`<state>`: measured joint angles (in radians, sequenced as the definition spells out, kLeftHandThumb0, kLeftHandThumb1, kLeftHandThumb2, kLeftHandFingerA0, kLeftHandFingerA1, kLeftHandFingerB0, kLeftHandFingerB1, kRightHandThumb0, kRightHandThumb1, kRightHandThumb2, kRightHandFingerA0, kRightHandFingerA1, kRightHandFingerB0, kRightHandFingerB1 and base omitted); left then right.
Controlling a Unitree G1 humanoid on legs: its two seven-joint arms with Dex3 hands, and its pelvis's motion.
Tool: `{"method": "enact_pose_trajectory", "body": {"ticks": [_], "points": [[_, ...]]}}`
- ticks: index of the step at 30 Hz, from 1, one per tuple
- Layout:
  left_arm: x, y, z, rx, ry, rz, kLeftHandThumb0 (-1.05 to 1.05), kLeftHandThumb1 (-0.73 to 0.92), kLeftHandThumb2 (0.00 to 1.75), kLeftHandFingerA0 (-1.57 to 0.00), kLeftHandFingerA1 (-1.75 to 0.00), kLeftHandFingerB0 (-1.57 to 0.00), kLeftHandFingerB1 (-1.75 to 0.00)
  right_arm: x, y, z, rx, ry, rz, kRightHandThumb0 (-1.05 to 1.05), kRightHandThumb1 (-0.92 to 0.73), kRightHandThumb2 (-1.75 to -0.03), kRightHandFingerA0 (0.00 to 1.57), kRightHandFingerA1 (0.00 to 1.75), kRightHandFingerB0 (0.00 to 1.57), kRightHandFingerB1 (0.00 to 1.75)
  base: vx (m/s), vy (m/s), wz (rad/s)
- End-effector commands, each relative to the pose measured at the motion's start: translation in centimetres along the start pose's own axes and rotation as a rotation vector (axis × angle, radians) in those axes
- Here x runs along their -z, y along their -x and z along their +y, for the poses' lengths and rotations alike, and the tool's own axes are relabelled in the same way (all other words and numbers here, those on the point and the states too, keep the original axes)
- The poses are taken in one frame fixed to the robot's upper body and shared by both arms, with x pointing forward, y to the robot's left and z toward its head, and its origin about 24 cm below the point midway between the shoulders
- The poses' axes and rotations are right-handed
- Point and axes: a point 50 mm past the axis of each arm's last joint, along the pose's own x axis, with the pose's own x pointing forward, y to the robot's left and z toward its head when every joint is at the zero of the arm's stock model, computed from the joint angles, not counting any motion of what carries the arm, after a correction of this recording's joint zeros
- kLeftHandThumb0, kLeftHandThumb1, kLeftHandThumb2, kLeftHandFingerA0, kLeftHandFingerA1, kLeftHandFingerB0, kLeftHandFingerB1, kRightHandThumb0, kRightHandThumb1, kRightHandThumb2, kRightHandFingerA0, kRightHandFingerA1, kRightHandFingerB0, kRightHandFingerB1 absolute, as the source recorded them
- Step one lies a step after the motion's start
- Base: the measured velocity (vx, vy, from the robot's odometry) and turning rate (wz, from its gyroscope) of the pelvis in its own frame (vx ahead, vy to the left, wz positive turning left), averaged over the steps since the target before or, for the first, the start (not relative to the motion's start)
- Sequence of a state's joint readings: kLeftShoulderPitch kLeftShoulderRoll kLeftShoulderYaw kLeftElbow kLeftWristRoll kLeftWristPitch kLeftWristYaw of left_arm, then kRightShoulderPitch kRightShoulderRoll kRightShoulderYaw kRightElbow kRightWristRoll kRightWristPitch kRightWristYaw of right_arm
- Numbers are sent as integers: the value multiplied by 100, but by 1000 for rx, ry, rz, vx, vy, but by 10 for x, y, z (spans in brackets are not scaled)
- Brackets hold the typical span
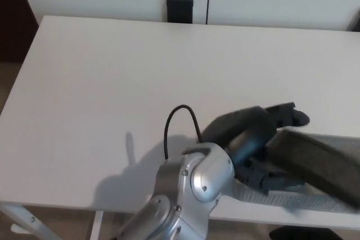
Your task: The robot walks towards a desk on which an eraser is kept on the left hand side and a container is kept on the right hand side. The robot picks up the eraser using its left hand and places it in the container.
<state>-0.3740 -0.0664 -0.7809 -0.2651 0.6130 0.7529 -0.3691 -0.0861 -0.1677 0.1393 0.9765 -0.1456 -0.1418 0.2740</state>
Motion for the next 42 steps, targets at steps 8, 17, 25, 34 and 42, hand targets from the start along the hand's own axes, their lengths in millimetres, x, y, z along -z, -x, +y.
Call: {"method": "enact_pose_trajectory", "body": {"ticks": [8, 17, 25, 34, 42], "points": [[9, 8, 4, 75, -44, 81, -103, 67, 103, 0, -1, 0, 0, 0, 1, -7, 7, 29, 2, -50, -29, -89, 64, 84, 36, 68, 0, 0, 0], [7, 26, 14, 15, -86, 8, -95, 61, 101, 0, -8, 0, -6, 1, 1, -1, -9, 38, 1, -44, -26, -91, 59, 80, 33, 67, 0, 0, 0], [-19, 122, 51, 11, -9, -352, -78, 52, 94, -1, -26, -8, -34, 5, 1, -4, 18, 62, 37, -53, -31, -89, 64, 83, 37, 69, 0, 0, 0], [60, 228, 47, 405, 601, -691, -90, 68, 114, -73, -55, -62, -50, 13, 9, -7, 19, 0, 7, -42, -27, -94, 52, 79, 33, 68, 0, 0, 0], [138, 293, 41, 475, 1057, -566, -49, 59, 58, -82, -48, -72, -44, 18, 10, -6, 38, -41, 18, -37, -29, -94, 55, 79, 35, 68, 0, 0, 0]]}}
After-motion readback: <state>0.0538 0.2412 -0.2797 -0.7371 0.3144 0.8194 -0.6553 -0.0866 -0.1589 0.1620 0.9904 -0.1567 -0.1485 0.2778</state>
